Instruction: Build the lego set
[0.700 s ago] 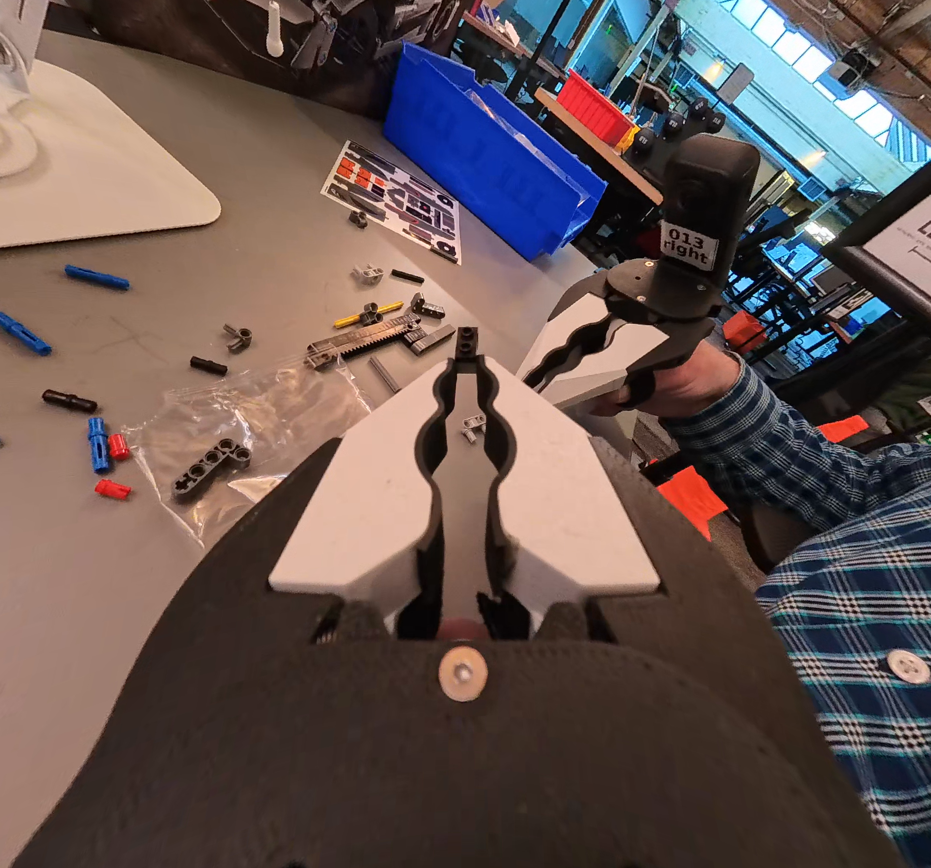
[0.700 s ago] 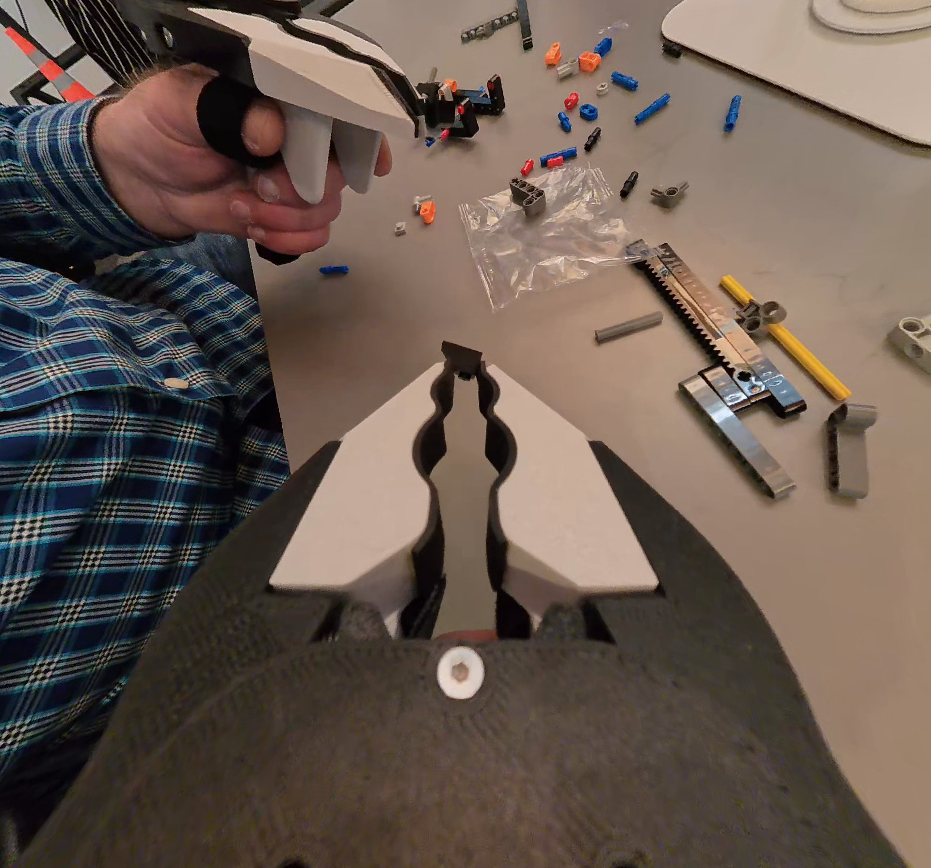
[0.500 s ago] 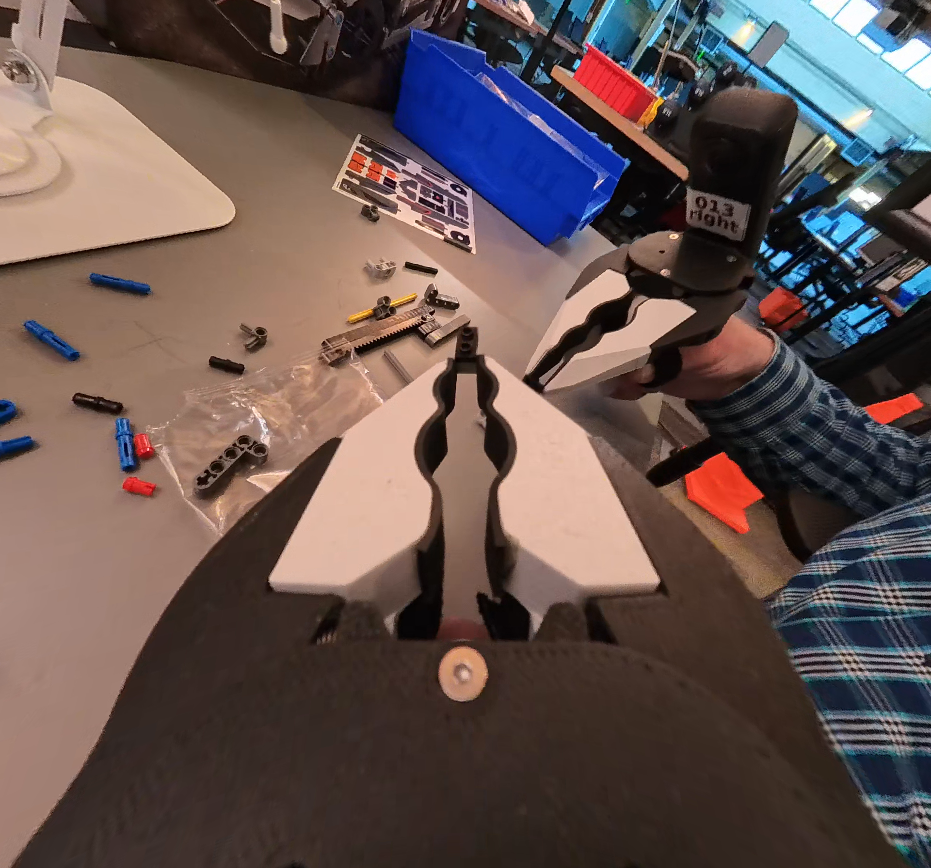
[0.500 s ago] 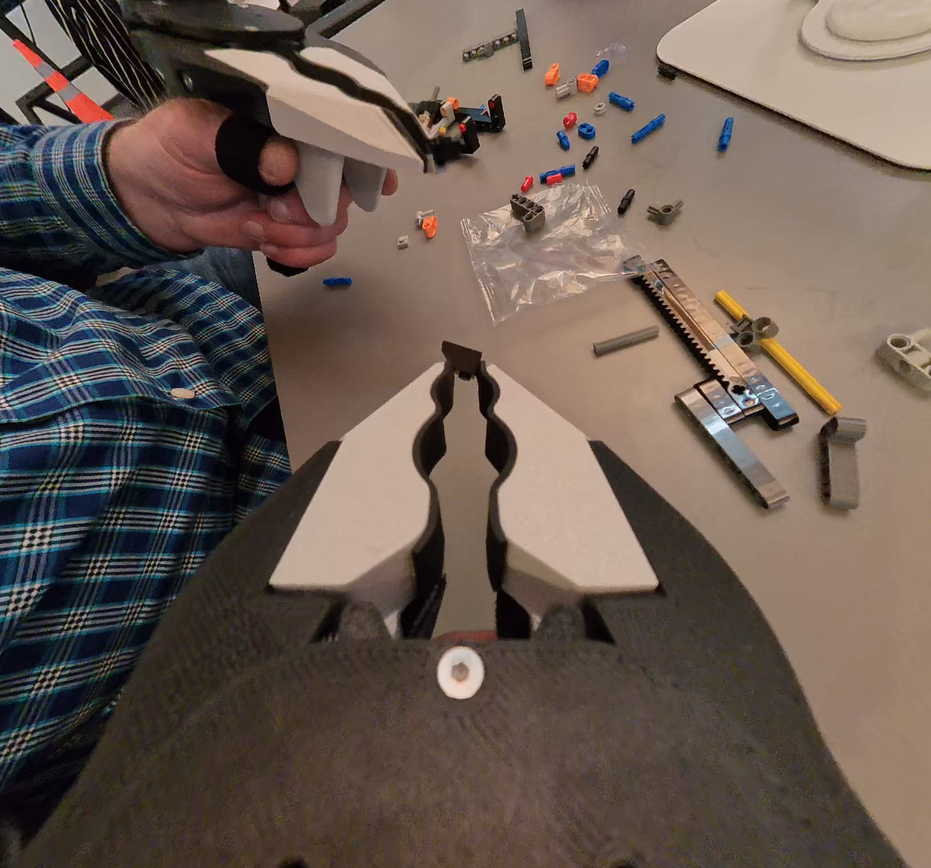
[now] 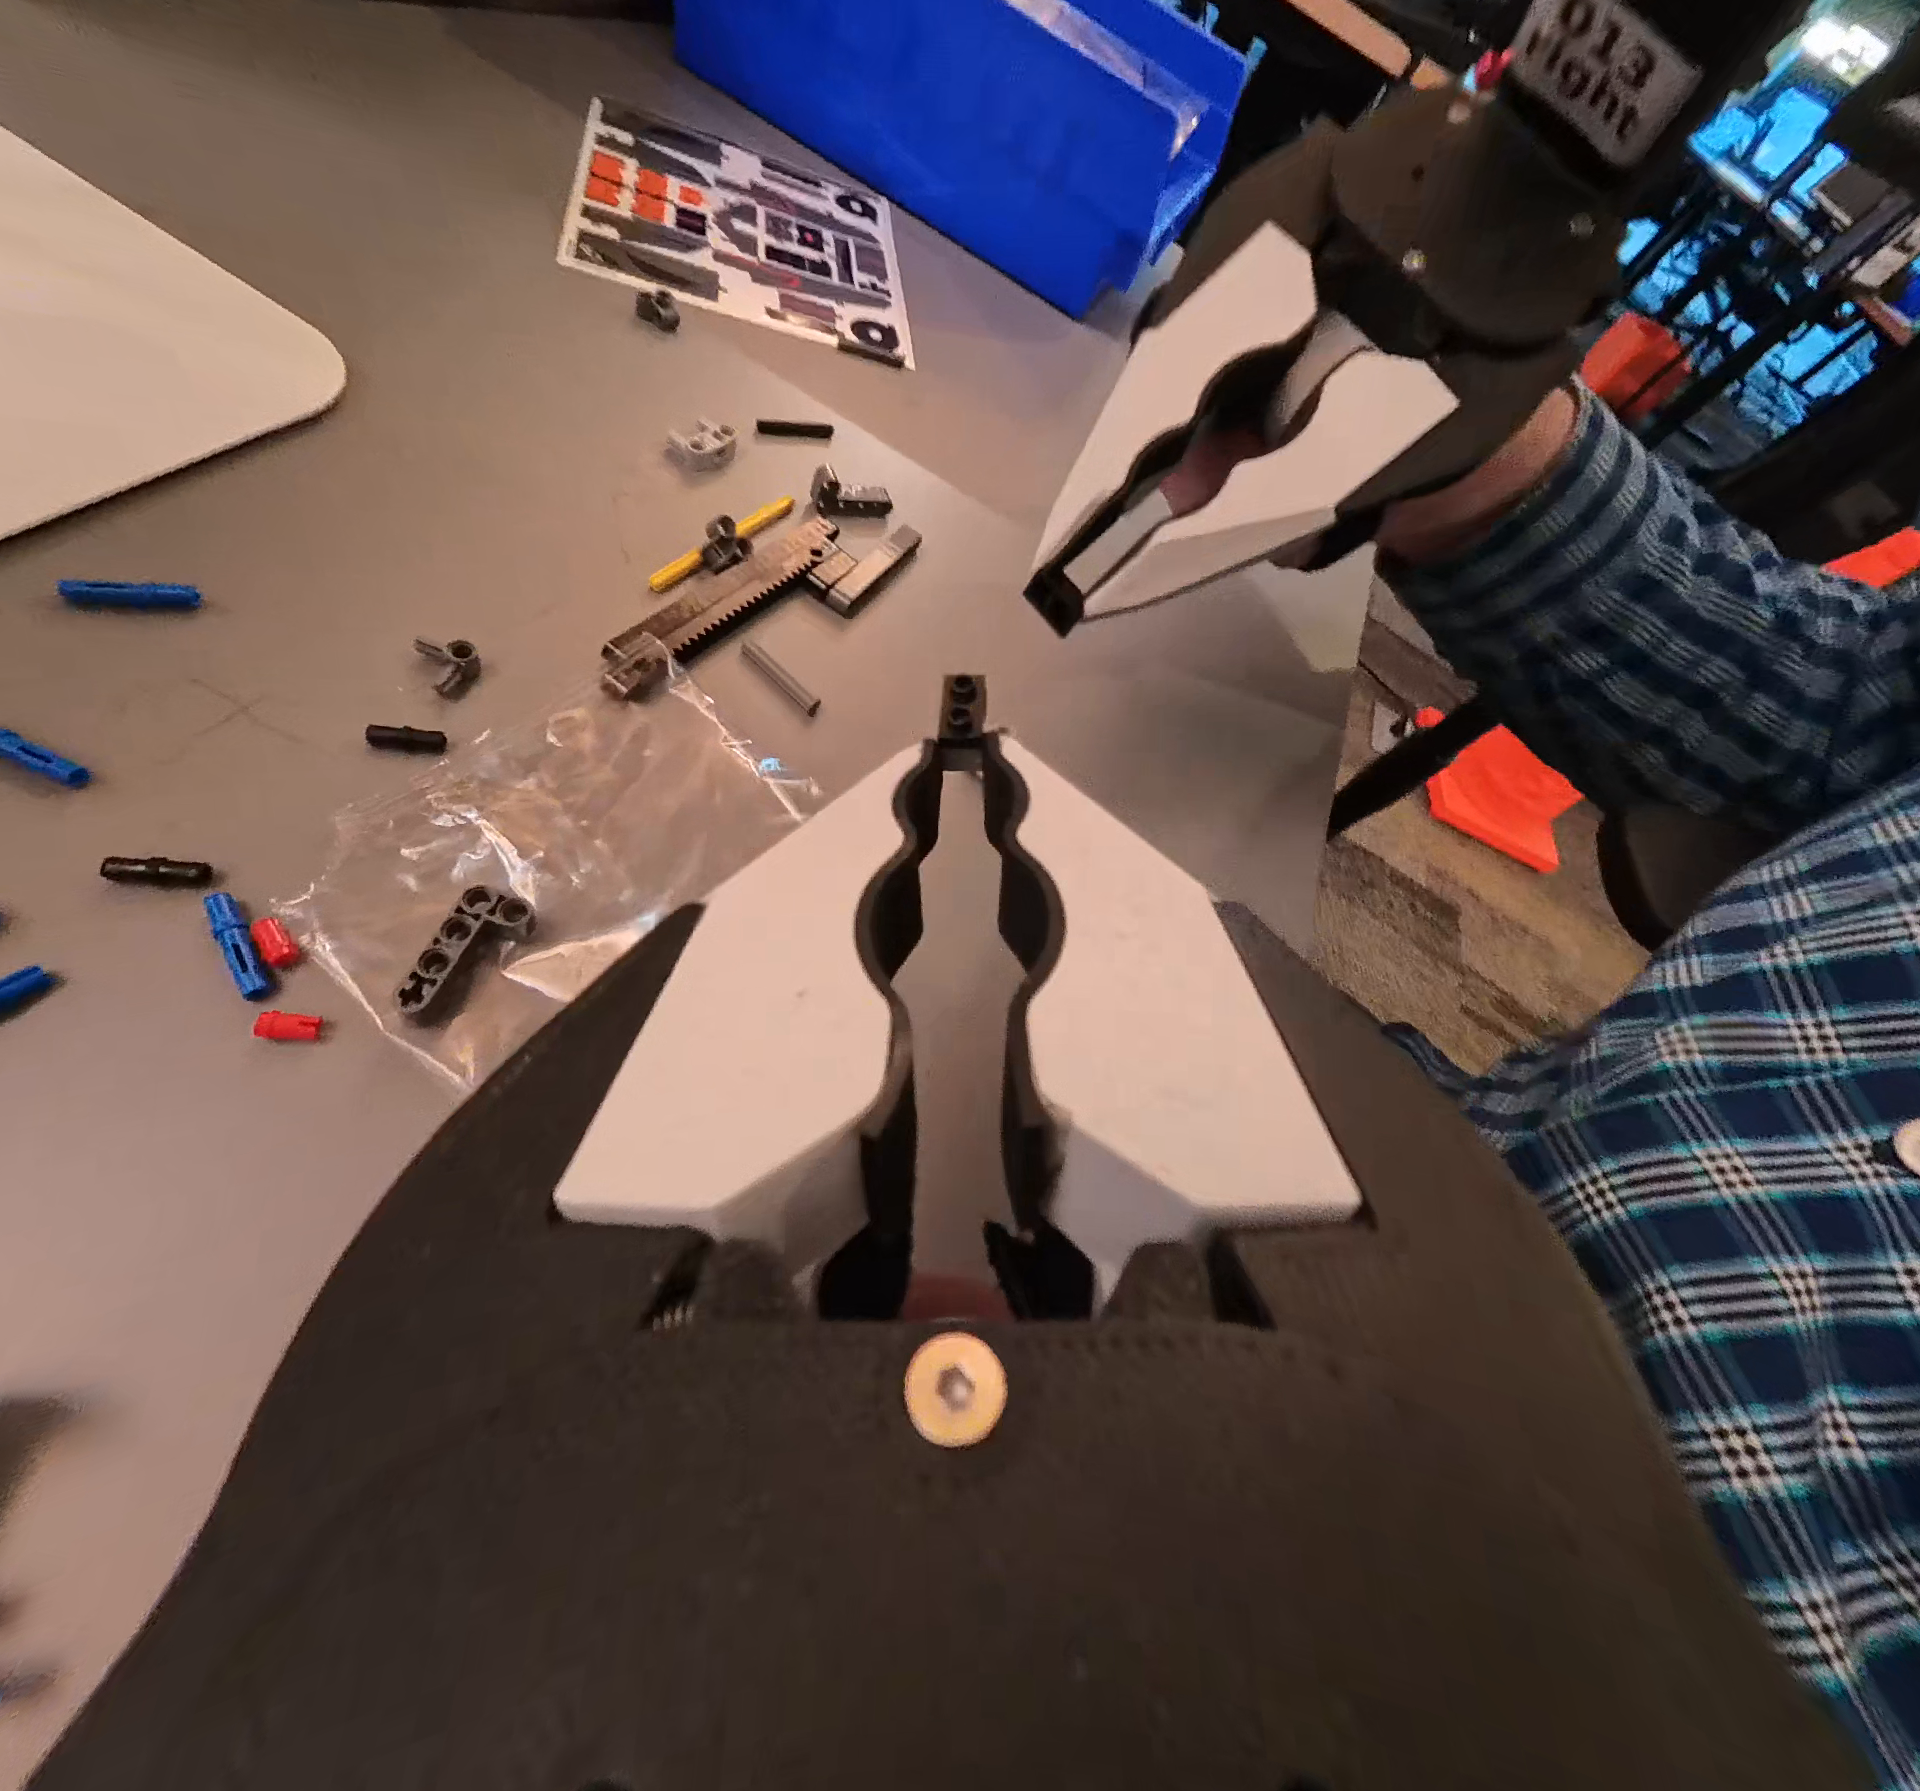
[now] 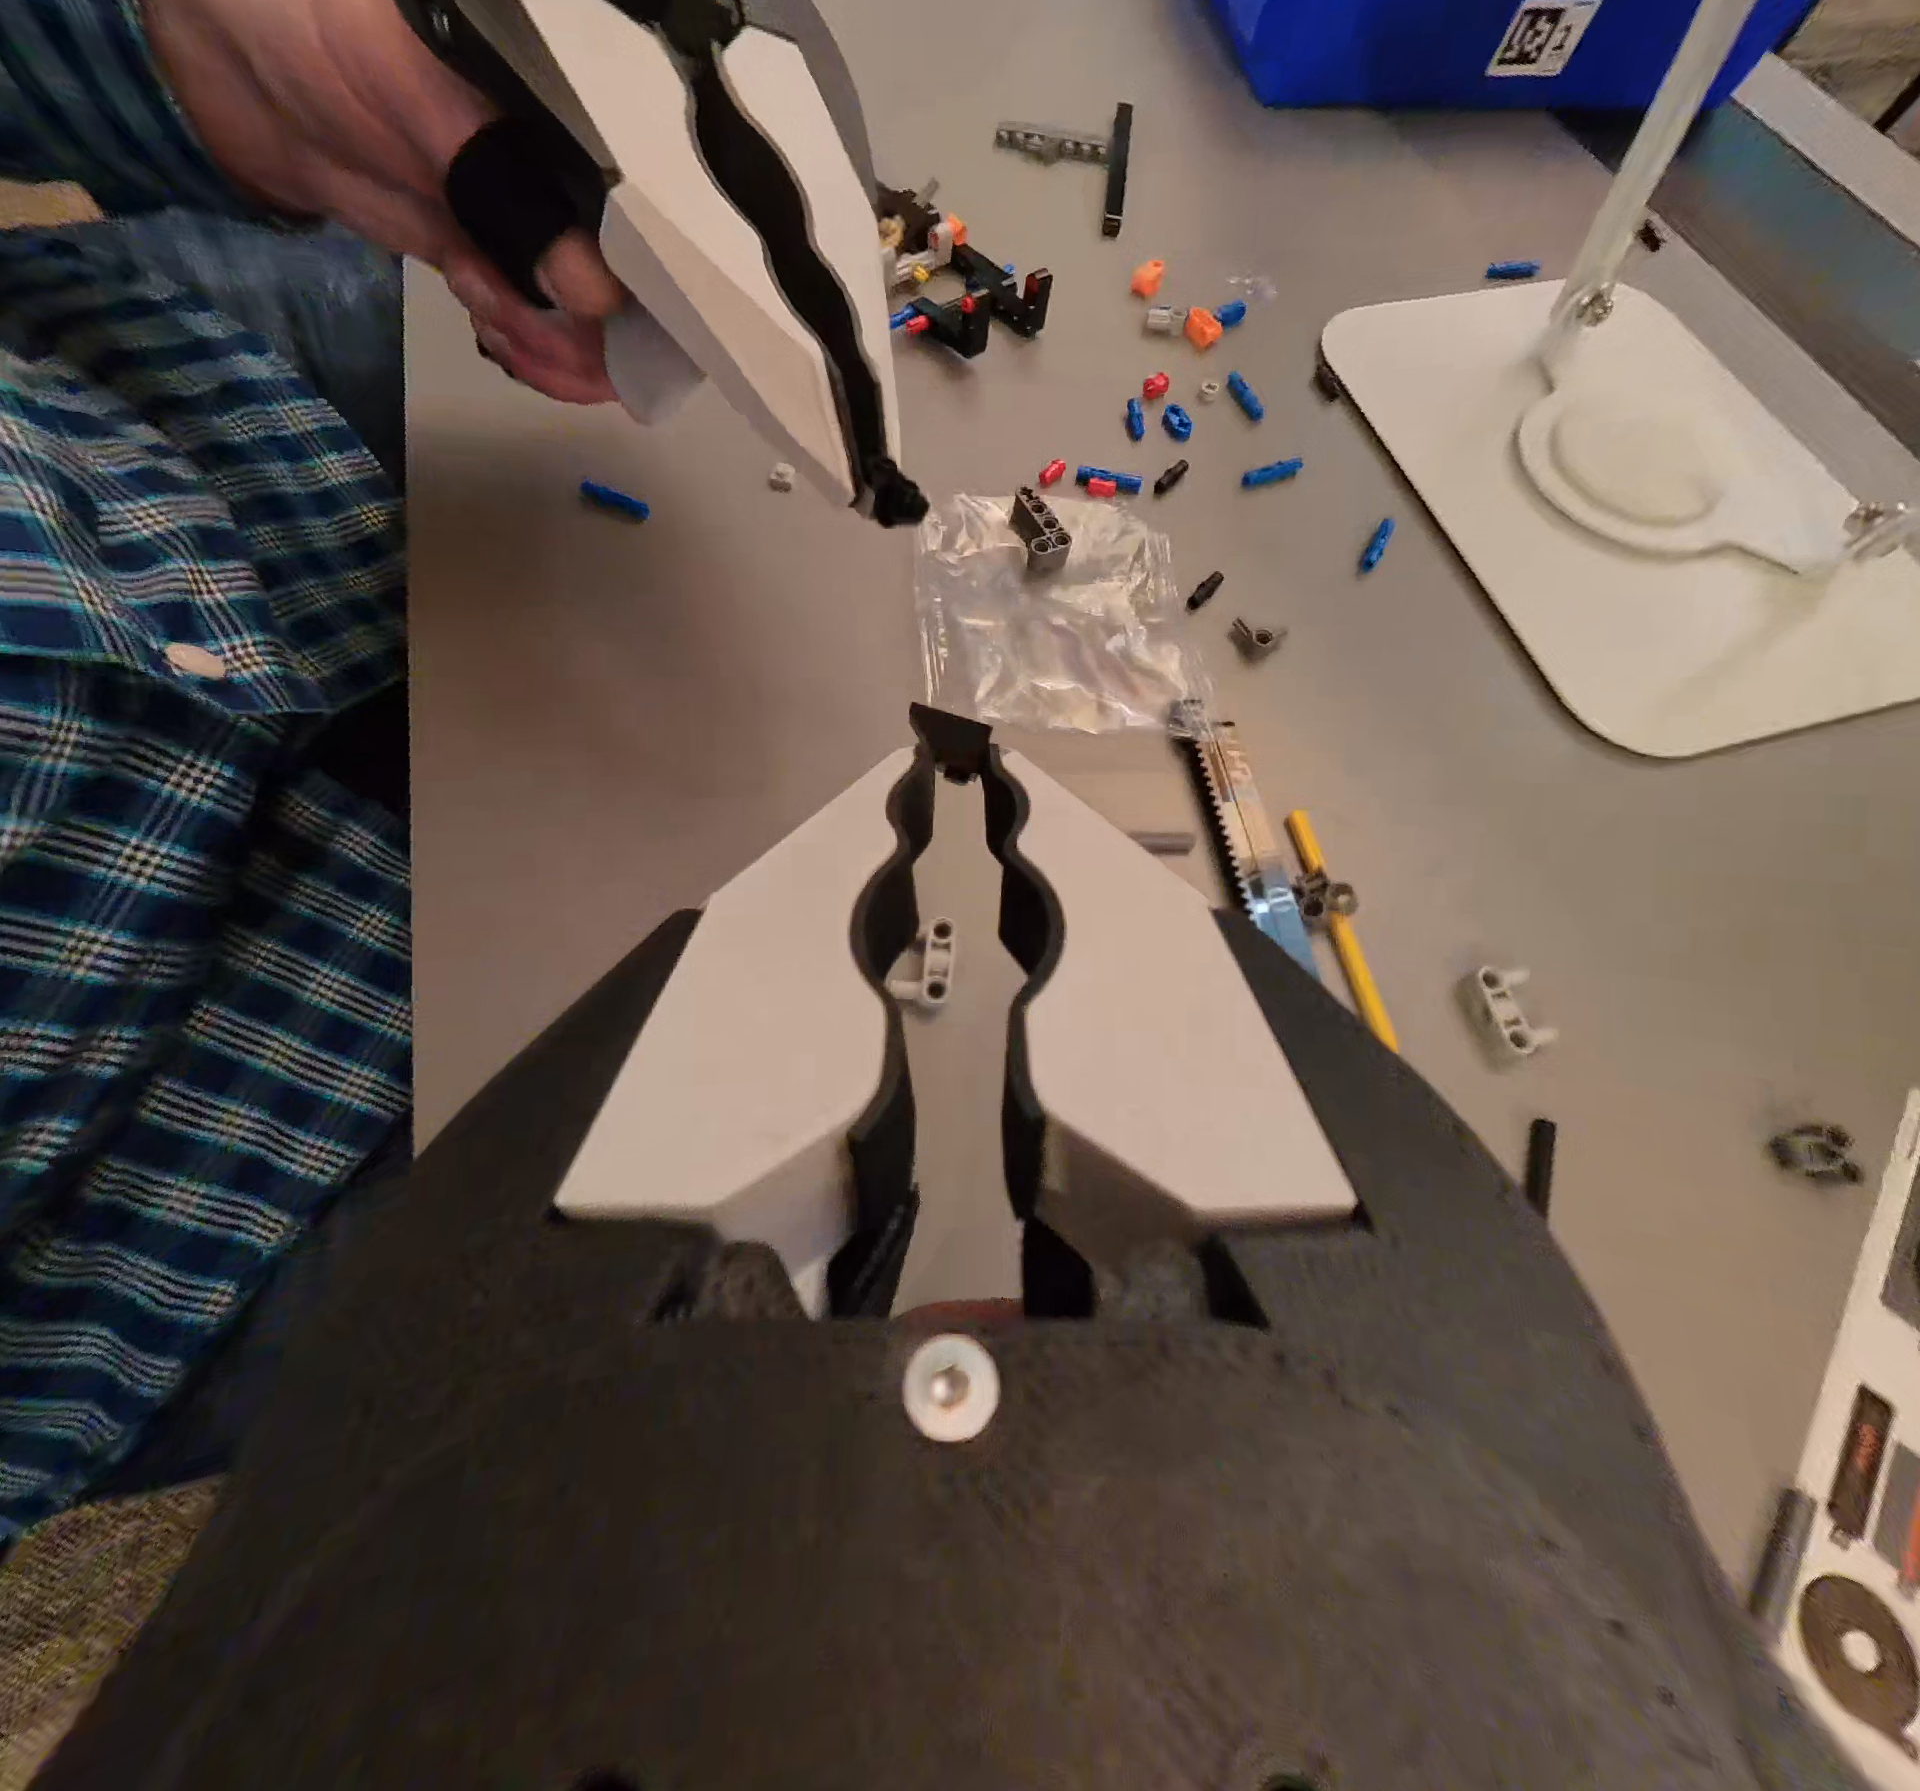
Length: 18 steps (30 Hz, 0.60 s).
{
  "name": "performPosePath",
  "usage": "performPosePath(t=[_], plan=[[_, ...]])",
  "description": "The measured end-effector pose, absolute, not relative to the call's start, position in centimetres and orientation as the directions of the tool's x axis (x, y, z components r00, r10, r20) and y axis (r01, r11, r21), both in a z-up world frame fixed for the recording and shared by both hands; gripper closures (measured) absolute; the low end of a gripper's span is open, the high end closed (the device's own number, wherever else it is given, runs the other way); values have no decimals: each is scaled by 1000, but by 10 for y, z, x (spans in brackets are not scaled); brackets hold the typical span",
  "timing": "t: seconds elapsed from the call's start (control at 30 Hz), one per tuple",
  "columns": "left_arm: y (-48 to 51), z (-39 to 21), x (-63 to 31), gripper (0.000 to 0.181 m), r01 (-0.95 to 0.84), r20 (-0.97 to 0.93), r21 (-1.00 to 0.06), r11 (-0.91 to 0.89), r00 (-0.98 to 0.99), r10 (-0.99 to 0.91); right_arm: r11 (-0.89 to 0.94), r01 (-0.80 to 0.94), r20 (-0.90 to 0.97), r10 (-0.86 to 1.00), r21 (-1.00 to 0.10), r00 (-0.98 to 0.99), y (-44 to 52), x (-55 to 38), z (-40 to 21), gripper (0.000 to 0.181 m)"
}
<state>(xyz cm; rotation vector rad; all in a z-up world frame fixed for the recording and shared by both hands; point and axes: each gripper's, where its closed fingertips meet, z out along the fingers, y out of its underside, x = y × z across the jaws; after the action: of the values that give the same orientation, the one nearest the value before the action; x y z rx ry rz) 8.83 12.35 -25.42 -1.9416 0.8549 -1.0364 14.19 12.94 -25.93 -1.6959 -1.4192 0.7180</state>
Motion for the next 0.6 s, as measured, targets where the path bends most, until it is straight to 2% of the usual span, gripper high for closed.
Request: performPosePath(t=[0.2,0.43,0.53,0.6], plan=[[106,-268,90,175,-337,396,-790,-513,358,-845,124,533,206,974,-837,97,124,133,-258,174],[92,-286,88,175,-493,395,-727,-478,270,-878,403,610,419,899,-682,-127,102,118,-276,174],[83,-295,86,175,-580,407,-676,-455,221,-886,470,639,435,871,-609,-227,95,114,-290,174],[75,-303,83,175,-647,431,-626,-435,178,-885,483,640,421,869,-598,-262,89,111,-295,174]])
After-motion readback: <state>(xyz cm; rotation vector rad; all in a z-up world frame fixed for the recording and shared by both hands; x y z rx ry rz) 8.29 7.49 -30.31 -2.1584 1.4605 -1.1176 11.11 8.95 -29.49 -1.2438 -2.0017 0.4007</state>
